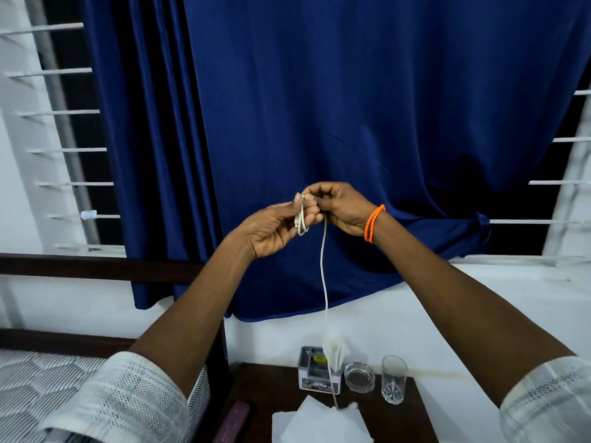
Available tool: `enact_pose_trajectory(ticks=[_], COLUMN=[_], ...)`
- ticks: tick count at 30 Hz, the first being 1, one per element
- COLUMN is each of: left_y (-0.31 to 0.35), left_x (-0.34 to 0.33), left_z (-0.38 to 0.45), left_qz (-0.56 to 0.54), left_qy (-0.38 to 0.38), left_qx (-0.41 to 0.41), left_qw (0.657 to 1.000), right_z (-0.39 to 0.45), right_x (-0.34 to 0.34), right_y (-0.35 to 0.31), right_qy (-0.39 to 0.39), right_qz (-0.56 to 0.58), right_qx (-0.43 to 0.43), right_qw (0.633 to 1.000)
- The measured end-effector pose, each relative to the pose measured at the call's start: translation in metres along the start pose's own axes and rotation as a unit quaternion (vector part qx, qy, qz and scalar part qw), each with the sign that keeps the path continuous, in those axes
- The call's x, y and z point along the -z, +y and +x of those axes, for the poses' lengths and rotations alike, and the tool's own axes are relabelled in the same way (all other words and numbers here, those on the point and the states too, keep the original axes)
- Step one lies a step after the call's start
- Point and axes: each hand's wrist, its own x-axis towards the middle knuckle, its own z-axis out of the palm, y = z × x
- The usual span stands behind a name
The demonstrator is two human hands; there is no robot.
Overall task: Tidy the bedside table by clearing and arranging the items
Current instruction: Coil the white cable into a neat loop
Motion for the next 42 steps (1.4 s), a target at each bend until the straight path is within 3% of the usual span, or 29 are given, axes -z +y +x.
enact_pose_trajectory(ticks=[5, 14, 17, 21, 25, 29, 33, 36, 40, 42], left_y=[0.001, 0.01, 0.02, 0.026, 0.016, 0.003, -0.005, -0.011, -0.019, -0.021], left_x=[0.0, -0.009, -0.002, 0.011, 0.029, 0.041, 0.042, 0.038, 0.035, 0.033], left_z=[0.0, 0.006, 0.011, 0.016, 0.02, 0.023, 0.023, 0.021, 0.021, 0.021], left_qz=[0.007, -0.185, -0.21, -0.079, 0.129, 0.311, 0.438, 0.397, 0.265, 0.231], left_qy=[0.006, 0.021, 0.055, 0.127, 0.19, 0.227, 0.208, 0.155, 0.087, 0.073], left_qx=[-0.016, -0.111, -0.17, -0.247, -0.257, -0.249, -0.209, -0.168, -0.134, -0.126], left_qw=[1.0, 0.976, 0.961, 0.957, 0.939, 0.889, 0.85, 0.889, 0.951, 0.962], right_z=[-0.003, -0.006, -0.011, -0.016, -0.013, -0.005, -0.002, -0.002, -0.003, -0.002], right_x=[-0.002, -0.026, -0.03, -0.038, -0.037, -0.032, -0.023, -0.016, -0.009, -0.005], right_y=[0.002, 0.035, 0.047, 0.054, 0.042, 0.024, 0.006, -0.005, -0.012, -0.012], right_qy=[0.018, 0.032, 0.038, 0.035, 0.019, 0.017, 0.006, 0.011, 0.023, 0.027], right_qz=[0.01, 0.073, -0.012, -0.242, -0.527, -0.553, -0.527, -0.504, -0.469, -0.452], right_qx=[-0.002, -0.066, -0.099, -0.057, 0.112, 0.188, 0.201, 0.198, 0.206, 0.201], right_qw=[1.0, 0.995, 0.994, 0.968, 0.842, 0.811, 0.826, 0.84, 0.858, 0.869])
